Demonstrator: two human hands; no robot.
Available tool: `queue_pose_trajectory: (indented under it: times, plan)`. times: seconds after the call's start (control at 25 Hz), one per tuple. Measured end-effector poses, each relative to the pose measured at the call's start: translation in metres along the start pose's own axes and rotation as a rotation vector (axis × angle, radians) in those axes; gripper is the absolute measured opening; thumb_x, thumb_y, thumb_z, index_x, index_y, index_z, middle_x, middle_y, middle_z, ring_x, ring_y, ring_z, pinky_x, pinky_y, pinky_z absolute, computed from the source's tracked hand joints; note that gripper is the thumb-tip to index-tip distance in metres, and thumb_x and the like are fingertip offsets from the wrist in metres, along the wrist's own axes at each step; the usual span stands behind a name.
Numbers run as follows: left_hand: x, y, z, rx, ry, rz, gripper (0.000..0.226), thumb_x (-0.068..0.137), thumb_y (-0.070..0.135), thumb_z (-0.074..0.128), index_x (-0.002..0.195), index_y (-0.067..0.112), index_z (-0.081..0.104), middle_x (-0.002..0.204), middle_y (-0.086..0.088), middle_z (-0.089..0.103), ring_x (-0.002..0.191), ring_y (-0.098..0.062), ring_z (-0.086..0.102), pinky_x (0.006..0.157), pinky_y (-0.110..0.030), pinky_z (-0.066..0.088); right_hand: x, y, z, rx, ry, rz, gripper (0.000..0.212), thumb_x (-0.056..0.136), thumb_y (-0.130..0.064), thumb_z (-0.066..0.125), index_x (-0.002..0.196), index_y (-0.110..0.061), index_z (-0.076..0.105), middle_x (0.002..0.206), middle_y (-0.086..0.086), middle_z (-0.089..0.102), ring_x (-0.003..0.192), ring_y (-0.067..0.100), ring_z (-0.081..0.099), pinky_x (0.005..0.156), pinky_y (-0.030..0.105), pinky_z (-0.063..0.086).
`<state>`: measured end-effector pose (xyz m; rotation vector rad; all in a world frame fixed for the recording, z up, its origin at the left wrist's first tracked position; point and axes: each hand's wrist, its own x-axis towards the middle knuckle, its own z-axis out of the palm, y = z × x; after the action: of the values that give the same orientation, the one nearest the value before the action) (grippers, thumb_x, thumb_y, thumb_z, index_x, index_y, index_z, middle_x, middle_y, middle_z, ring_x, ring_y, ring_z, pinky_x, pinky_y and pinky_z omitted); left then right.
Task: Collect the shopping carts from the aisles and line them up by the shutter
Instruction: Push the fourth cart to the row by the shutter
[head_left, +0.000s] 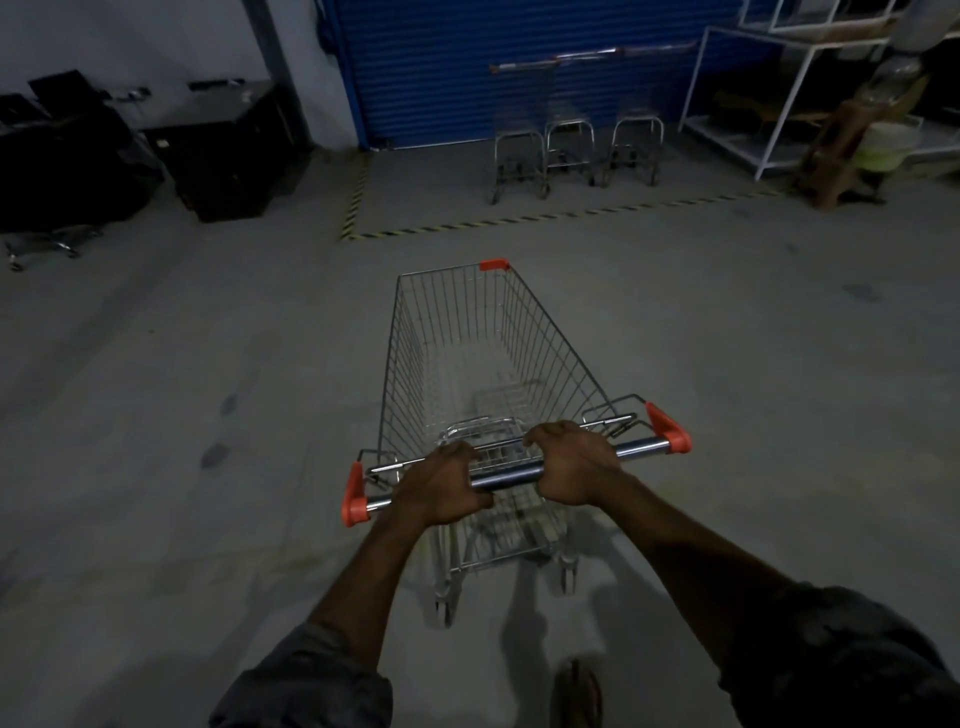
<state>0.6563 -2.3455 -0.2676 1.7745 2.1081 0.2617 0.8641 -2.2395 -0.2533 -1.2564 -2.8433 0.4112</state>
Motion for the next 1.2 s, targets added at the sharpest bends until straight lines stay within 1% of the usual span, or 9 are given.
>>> queue_pose_trajectory:
  times: [0.12, 0.28, 0.36, 0.48, 0.56, 0.68, 0.8, 1.0, 1.2]
  plan:
    - [0.059, -0.004, -0.014, 0.0, 0.005, -0.003, 0.079, 0.064, 0.066, 0.067, 0.133, 0.029, 0.058, 0.135, 0.003, 0.06, 0.125, -0.019, 0.057, 0.1, -0.032, 0.049, 0.06, 0.029, -0.006, 0.004, 0.016, -0.026, 0.066, 0.068, -0.043, 0.062, 0.132, -0.03, 0.055, 0.135, -0.005, 0.06, 0.128, 0.022, 0.051, 0.1, 0.043, 0.049]
    - [0.131, -0.002, -0.032, 0.052, 0.063, -0.011, 0.071, 0.073, 0.054, 0.074, 0.138, 0.029, 0.058, 0.14, 0.004, 0.058, 0.128, -0.019, 0.055, 0.1, -0.03, 0.047, 0.139, 0.063, -0.024, -0.016, -0.028, -0.067, 0.067, 0.072, -0.04, 0.066, 0.136, -0.026, 0.055, 0.14, -0.002, 0.056, 0.132, 0.022, 0.048, 0.104, 0.042, 0.047]
    - [0.168, -0.007, -0.038, 0.117, 0.09, -0.023, 0.074, 0.073, 0.059, 0.07, 0.14, 0.031, 0.056, 0.147, 0.005, 0.053, 0.135, -0.021, 0.049, 0.106, -0.036, 0.044, 0.174, 0.077, -0.032, -0.03, -0.008, -0.09, 0.065, 0.072, -0.036, 0.068, 0.134, -0.025, 0.055, 0.138, -0.002, 0.056, 0.131, 0.022, 0.047, 0.102, 0.04, 0.047]
    - [0.225, -0.012, -0.047, 0.209, 0.075, -0.08, 0.08, 0.073, 0.068, 0.063, 0.146, 0.038, 0.048, 0.164, 0.008, 0.032, 0.152, -0.024, 0.027, 0.12, -0.052, 0.025, 0.227, 0.101, -0.044, -0.014, 0.03, -0.1, 0.055, 0.072, -0.032, 0.067, 0.125, -0.021, 0.057, 0.127, 0.0, 0.059, 0.124, 0.024, 0.051, 0.096, 0.039, 0.049]
    - [0.257, -0.016, -0.054, 0.236, 0.051, -0.097, 0.076, 0.075, 0.07, 0.062, 0.144, 0.039, 0.051, 0.167, 0.01, 0.024, 0.154, -0.025, 0.02, 0.122, -0.056, 0.018, 0.257, 0.113, -0.049, -0.044, 0.06, -0.12, 0.048, 0.069, -0.035, 0.06, 0.115, -0.018, 0.062, 0.125, 0.002, 0.062, 0.12, 0.026, 0.055, 0.092, 0.039, 0.05]
    - [0.323, -0.038, -0.07, 0.231, 0.016, -0.09, 0.073, 0.074, 0.071, 0.061, 0.14, 0.039, 0.055, 0.163, 0.011, 0.032, 0.148, -0.023, 0.035, 0.117, -0.051, 0.032, 0.327, 0.131, -0.052, -0.08, 0.094, -0.157, 0.052, 0.062, -0.039, 0.051, 0.107, -0.019, 0.068, 0.127, 0.0, 0.065, 0.117, 0.026, 0.059, 0.09, 0.037, 0.052]
    - [0.389, -0.062, -0.09, 0.192, 0.013, -0.062, 0.08, 0.071, 0.072, 0.058, 0.145, 0.042, 0.047, 0.154, 0.013, 0.045, 0.136, -0.019, 0.049, 0.108, -0.044, 0.043, 0.396, 0.146, -0.058, -0.072, 0.124, -0.144, 0.05, 0.064, -0.043, 0.053, 0.107, -0.024, 0.067, 0.114, -0.006, 0.067, 0.11, 0.022, 0.062, 0.084, 0.036, 0.053]
    - [0.492, -0.101, -0.122, 0.142, 0.053, -0.054, 0.081, 0.073, 0.069, 0.059, 0.145, 0.035, 0.046, 0.149, 0.01, 0.05, 0.132, -0.02, 0.053, 0.108, -0.042, 0.042, 0.512, 0.163, -0.071, -0.061, 0.132, -0.139, 0.05, 0.063, -0.048, 0.052, 0.106, -0.028, 0.067, 0.111, -0.009, 0.067, 0.107, 0.021, 0.064, 0.082, 0.035, 0.056]
    - [0.596, -0.139, -0.159, 0.144, 0.014, -0.032, 0.086, 0.073, 0.073, 0.053, 0.147, 0.029, 0.045, 0.151, 0.005, 0.05, 0.131, -0.023, 0.053, 0.108, -0.046, 0.042, 0.624, 0.18, -0.09, -0.084, 0.129, -0.118, 0.054, 0.066, -0.05, 0.059, 0.115, -0.028, 0.068, 0.122, -0.007, 0.068, 0.112, 0.022, 0.064, 0.087, 0.039, 0.057]
